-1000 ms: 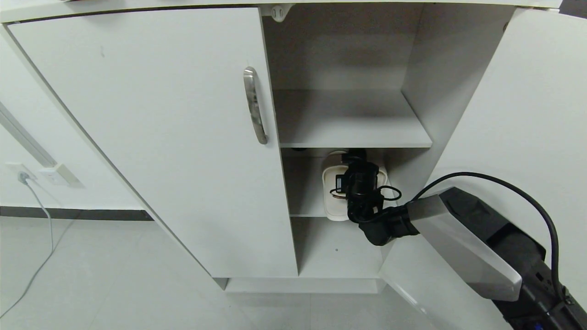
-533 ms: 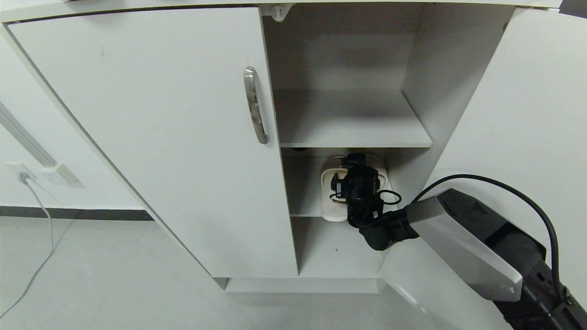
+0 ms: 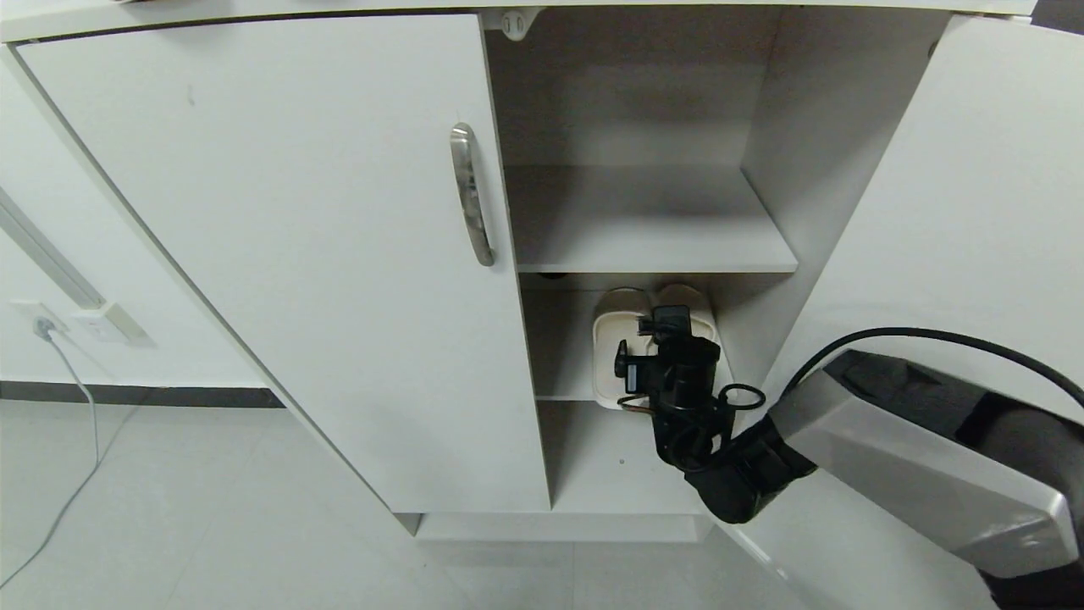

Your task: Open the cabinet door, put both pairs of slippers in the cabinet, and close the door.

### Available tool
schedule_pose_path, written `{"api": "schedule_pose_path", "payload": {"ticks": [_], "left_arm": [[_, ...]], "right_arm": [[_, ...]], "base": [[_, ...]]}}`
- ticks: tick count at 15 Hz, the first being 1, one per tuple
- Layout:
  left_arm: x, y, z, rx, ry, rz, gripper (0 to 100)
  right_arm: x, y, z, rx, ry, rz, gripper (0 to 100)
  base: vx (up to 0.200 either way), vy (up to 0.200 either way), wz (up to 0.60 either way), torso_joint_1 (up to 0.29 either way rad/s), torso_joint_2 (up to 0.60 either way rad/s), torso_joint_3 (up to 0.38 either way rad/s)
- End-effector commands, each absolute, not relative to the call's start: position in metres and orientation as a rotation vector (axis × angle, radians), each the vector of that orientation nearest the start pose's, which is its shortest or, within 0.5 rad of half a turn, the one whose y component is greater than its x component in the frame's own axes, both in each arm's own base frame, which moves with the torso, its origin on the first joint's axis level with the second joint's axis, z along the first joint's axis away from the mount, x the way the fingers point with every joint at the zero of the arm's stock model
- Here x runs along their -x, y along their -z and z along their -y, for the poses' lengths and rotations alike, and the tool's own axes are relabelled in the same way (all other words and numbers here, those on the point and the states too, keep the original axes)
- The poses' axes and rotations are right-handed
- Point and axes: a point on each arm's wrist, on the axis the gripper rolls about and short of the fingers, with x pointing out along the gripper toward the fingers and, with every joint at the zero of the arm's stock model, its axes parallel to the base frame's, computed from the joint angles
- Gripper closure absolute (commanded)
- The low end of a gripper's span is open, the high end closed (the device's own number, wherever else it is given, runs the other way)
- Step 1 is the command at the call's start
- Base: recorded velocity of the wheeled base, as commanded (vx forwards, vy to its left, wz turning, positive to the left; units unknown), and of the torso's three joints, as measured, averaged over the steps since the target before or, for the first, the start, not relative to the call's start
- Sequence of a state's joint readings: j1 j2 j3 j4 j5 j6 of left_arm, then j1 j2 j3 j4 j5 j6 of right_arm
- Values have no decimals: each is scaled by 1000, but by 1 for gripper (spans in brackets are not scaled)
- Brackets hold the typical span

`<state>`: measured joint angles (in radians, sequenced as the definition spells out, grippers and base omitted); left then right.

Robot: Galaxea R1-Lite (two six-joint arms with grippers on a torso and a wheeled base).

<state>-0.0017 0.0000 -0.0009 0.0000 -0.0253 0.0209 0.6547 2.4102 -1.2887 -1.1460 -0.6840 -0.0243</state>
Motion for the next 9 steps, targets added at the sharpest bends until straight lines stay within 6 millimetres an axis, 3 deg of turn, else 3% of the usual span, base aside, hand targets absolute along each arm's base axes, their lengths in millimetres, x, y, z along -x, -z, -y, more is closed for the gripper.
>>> {"api": "schedule_pose_path", "payload": {"ticks": [1,6,9], "left_arm": [[23,-76,1,-21,28,0,100],[23,-76,1,-18,26,-1,100],[23,-76,1,-15,26,2,100]], "right_arm": [[-338,-101,-260,-22,-5,57,0],[-266,-79,-247,-9,-142,39,0],[-254,-76,-251,-2,-171,32,0]], "base": [[0,0,0,0,0,0],[0,0,0,0,0,0],[0,0,0,0,0,0]]}}
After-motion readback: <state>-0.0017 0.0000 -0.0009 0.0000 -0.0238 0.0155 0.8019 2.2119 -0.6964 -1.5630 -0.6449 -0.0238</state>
